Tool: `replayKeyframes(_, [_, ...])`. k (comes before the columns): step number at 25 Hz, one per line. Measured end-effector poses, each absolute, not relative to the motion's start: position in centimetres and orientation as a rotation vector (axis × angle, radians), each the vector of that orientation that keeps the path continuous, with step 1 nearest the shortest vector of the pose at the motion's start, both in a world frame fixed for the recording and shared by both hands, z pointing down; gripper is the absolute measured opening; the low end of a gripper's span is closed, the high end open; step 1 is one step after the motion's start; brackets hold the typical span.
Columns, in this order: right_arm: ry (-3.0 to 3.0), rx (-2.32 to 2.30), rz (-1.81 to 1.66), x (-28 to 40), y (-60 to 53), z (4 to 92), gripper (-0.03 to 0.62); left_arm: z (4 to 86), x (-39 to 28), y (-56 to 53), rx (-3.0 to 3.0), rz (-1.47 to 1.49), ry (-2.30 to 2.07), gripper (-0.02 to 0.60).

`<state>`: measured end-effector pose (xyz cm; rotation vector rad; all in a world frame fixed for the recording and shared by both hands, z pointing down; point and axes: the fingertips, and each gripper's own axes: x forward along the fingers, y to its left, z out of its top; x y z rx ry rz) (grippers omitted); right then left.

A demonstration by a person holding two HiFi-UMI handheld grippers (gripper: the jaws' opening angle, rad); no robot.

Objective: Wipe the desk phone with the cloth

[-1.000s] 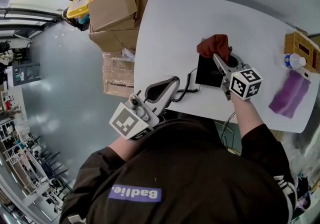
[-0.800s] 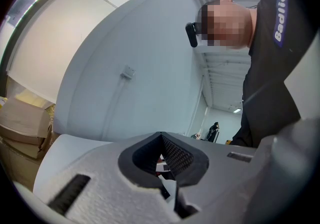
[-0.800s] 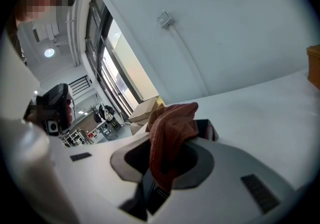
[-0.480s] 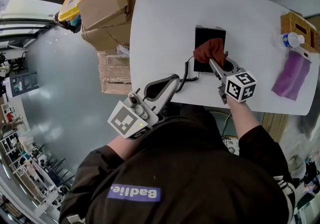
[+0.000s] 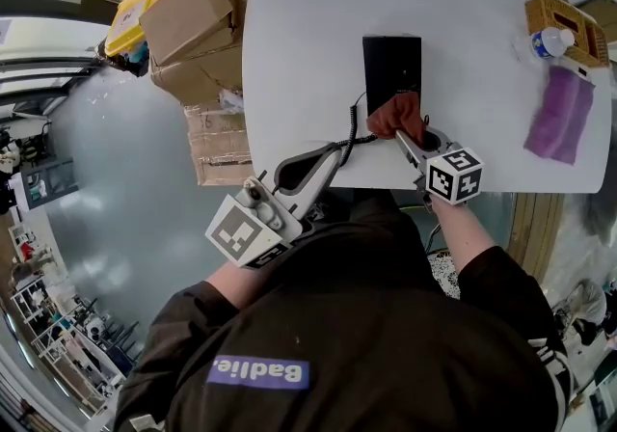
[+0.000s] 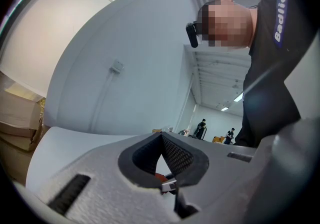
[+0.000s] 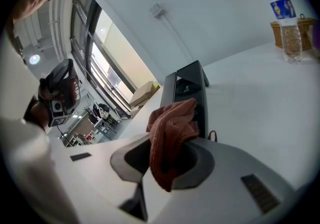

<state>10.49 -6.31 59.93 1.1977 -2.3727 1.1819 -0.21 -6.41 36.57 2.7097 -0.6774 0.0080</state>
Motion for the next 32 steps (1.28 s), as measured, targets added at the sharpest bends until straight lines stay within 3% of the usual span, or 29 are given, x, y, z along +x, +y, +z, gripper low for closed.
replayKeyframes(15, [-2.523, 1.380, 0.985, 17.2, -17.6, 51.7, 0.094, 34.2, 2.7, -9.8, 2.754, -0.046, -0.712, 0.006])
replayKeyframes(22, [-2.507, 1.367, 1.005, 17.7, -19.8, 53.7, 0.094, 35.3, 2.7, -10.3, 2.717, -0.005, -0.765, 0.006])
replayKeyframes(32, [-2.445, 1.293, 1.075, 16.9, -14.6, 57.0, 0.094, 36.1, 2.9, -9.6, 2.700, 0.017, -0.751, 0.006])
